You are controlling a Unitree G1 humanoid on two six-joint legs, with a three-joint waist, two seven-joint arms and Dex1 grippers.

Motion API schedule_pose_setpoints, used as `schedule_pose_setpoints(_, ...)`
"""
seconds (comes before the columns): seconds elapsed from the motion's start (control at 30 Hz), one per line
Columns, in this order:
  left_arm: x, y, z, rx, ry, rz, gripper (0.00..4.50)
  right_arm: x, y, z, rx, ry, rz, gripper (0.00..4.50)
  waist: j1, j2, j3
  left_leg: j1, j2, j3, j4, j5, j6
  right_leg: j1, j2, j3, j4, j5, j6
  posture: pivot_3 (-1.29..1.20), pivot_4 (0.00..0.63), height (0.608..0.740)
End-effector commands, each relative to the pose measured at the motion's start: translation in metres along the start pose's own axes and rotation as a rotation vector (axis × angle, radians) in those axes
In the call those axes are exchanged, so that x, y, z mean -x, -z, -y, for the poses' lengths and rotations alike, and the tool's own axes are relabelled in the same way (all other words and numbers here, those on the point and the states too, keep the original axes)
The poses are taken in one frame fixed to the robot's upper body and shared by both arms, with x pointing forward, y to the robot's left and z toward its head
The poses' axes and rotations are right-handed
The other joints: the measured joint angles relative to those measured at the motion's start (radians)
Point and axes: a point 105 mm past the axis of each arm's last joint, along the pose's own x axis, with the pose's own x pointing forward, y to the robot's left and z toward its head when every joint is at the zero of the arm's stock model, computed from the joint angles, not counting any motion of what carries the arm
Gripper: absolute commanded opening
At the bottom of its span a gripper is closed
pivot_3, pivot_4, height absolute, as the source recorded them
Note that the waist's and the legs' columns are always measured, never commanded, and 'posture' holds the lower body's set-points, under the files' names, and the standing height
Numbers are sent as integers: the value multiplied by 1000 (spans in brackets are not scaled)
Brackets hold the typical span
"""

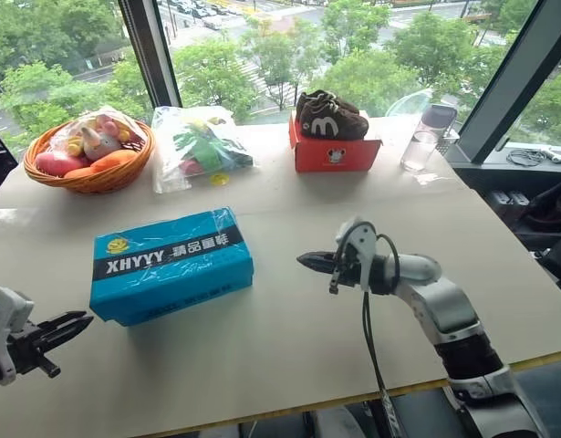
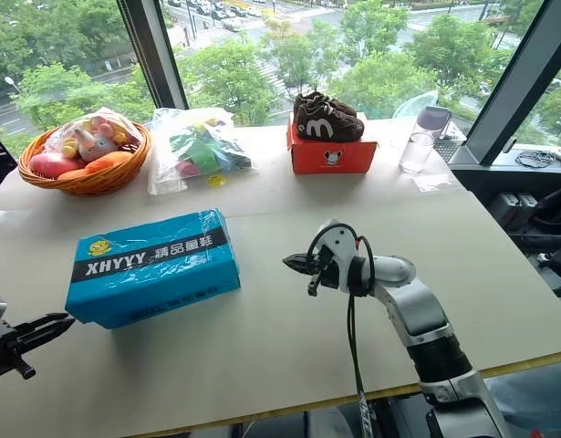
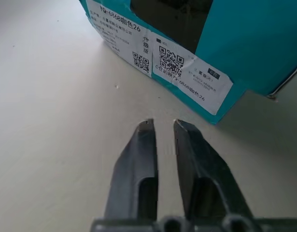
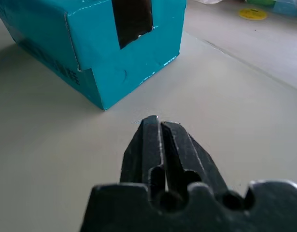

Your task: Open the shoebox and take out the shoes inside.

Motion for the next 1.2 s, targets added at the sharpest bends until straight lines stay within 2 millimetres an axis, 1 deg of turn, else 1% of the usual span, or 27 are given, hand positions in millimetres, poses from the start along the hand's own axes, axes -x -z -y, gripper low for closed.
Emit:
schedule_pose_setpoints(0.03, 5, -11, -14, -60, -94, 29, 41, -18, -3, 4, 63, 4, 1, 0, -3, 0, 0, 1, 0, 0, 0, 0, 0, 0, 0, 0, 1, -1, 1, 0, 150, 740)
schedule_pose_setpoints(0.13, 3, -9, -30, -101, -189, 7, 41, -37, -1, 5, 88, -3, -18, 0, -6, 0, 0, 4, 1, 0, 0, 0, 0, 1, 1, 0, 2, -1, 1, 0, 150, 740)
schedule_pose_setpoints(0.17, 1, -8, -34, -112, -218, -2, 41, -46, -4, 2, 89, -16, -4, 0, -7, 0, 0, 4, 1, 0, 0, 0, 0, 1, 1, 0, 3, -1, 1, 0, 150, 740)
schedule_pose_setpoints(0.2, -1, -8, -35, -119, -220, -7, 41, -55, -10, -1, 84, -32, 20, 0, -9, 0, 0, 4, 1, 0, 0, 0, 0, 1, 1, 0, 3, -1, 1, 0, 150, 740)
schedule_pose_setpoints(0.27, -6, -8, -29, -134, -185, -7, 41, -68, -17, -7, 81, -58, 49, 0, -11, 0, 0, 4, 1, 1, 0, 0, 0, 0, 1, 0, 3, 0, 1, 0, 150, 740)
schedule_pose_setpoints(0.33, -14, -13, -25, -167, -159, 0, 41, -78, -22, -9, 91, -64, 57, 0, -10, 0, 0, 2, 1, 1, 0, 0, 0, -1, 1, 0, 4, 1, -1, 0, 150, 740)
schedule_pose_setpoints(0.43, -23, -21, -23, -192, -146, 17, 41, -84, -25, -9, 97, -63, 67, 0, 0, 0, 0, -1, 0, 0, 0, 0, 0, -5, 0, 0, 9, 3, -5, 0, 150, 740)
schedule_pose_setpoints(0.5, -37, -30, -16, -223, -107, 35, 41, -84, -28, -11, 96, -68, 79, 0, 9, 0, 0, -1, 0, 0, 0, 0, 0, -6, 0, 0, 9, 3, -5, 0, 150, 740)
schedule_pose_setpoints(0.57, -53, -38, -9, -255, -65, 49, 41, -82, -28, -12, 94, -72, 82, 0, 16, 0, 0, -1, -1, -1, 1, 1, -1, -6, 0, 0, 10, 3, -5, 0, 150, 740)
schedule_pose_setpoints(0.63, -76, -49, 2, -293, 10, 73, 41, -76, -23, -8, 93, -59, 68, 0, 17, 0, 0, 0, -1, 0, 1, 1, -1, -5, 0, 0, 10, 3, -5, 0, 150, 740)
schedule_pose_setpoints(0.67, -84, -54, 6, -308, 33, 84, 41, -72, -21, -6, 90, -51, 62, 0, 19, 0, 0, 0, -1, -1, 1, 1, -1, -5, 0, 0, 11, 3, -5, 0, 150, 740)
schedule_pose_setpoints(0.73, -104, -68, 13, -331, 84, 119, 41, -62, -14, 2, 87, -17, 41, 0, 26, 0, 0, 0, -1, -1, 1, 1, -1, -5, 0, 0, 11, 3, -5, 0, 150, 740)
schedule_pose_setpoints(0.8, -122, -81, 25, -356, 148, 149, 41, -51, -8, 12, 83, 24, 19, 0, 29, 0, 0, -1, -2, -1, 1, 1, -1, -4, 0, 0, 10, 3, -5, 0, 150, 740)
schedule_pose_setpoints(0.83, -128, -84, 29, -366, 170, 155, 41, -47, -7, 15, 81, 36, 13, 0, 30, 0, 0, -1, -2, -1, 2, 1, -1, -4, 0, 0, 10, 3, -5, 0, 150, 740)
schedule_pose_setpoints(0.93, -156, -95, 51, -386, 266, 184, 41, -28, -1, 30, 81, 108, -16, 0, 30, 0, 0, -2, -3, -1, 2, 1, -1, -5, -1, 0, 11, 3, -5, 0, 150, 740)
schedule_pose_setpoints(1.03, -176, -98, 74, -405, 357, 194, 41, -10, 2, 44, 79, 176, -34, 0, 26, 0, 0, -2, -3, -1, 3, 1, -1, -5, -1, 0, 11, 3, -5, 0, 150, 740)
schedule_pose_setpoints(1.13, -186, -101, 89, -406, 404, 218, 41, 1, 5, 49, 75, 206, -54, 0, 22, 0, 0, -1, -3, -1, 3, 1, -1, -4, 0, 1, 11, 3, -5, 0, 150, 740)
schedule_pose_setpoints(1.2, -189, -102, 93, -401, 418, 232, 41, 5, 4, 48, 78, 212, -56, 0, 20, 0, 0, -2, -3, -1, 3, 1, -1, -4, 0, 1, 11, 3, -5, 0, 150, 740)
